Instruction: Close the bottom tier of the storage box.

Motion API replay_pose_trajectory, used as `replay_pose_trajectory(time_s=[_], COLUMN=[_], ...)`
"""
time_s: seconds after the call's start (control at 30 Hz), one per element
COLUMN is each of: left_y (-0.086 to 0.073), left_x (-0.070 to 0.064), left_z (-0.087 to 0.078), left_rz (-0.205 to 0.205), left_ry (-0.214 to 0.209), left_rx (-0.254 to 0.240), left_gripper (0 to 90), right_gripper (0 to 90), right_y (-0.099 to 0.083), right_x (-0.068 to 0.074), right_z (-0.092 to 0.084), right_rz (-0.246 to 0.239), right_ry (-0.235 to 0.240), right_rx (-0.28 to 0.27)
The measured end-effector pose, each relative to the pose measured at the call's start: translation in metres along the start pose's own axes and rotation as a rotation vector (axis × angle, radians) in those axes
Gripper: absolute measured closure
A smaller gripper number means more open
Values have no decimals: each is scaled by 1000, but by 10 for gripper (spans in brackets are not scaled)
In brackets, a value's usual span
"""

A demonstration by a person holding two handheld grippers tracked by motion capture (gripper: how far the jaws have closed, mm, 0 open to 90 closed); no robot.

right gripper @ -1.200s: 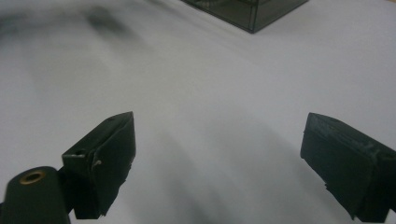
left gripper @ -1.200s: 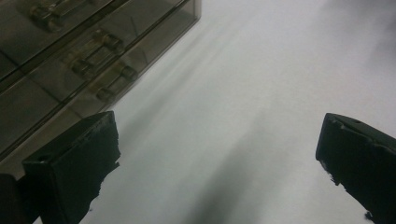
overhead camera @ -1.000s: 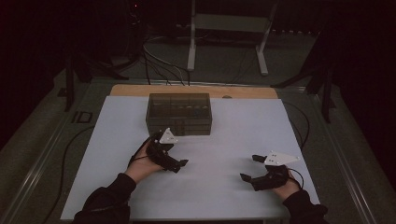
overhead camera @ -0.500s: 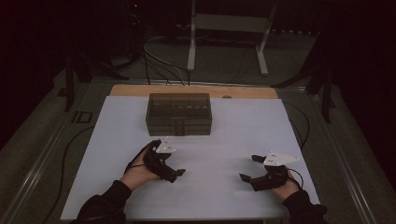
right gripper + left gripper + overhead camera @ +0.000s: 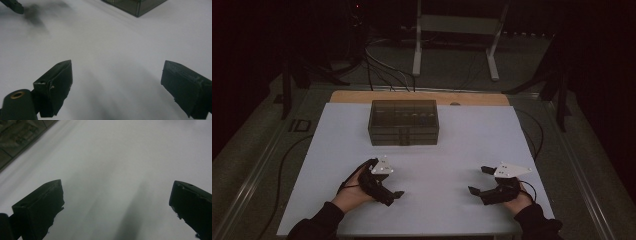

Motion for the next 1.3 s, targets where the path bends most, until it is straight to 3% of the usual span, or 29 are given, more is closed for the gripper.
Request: replay_pose_trajectory(time_s=[0.4,0.97,1.3], left_y=[-18,-43,-56], left_x=[-4,5,12], left_z=[-8,-27,-41], left_rz=[19,-40,-57], left_ry=[-33,-29,-6], left_rx=[10,-1,-14], left_gripper=[0,0,0], right_gripper=[105,106,105], right_y=[0,1,0], right_x=[0,0,0], right_z=[0,0,-1], right_rz=[1,1,2], right_ry=[-1,1,1], right_rx=[-1,-4,-6])
Point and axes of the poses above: each handheld gripper's, and its own axes: z roughly forward along the jaws, y roughly out of its top, x roughly to its left, the point moved 3 cm from there along z, roughly forward along the jaws, and after that the axes turned 14 degrees about -z, right-handed, at the moved point
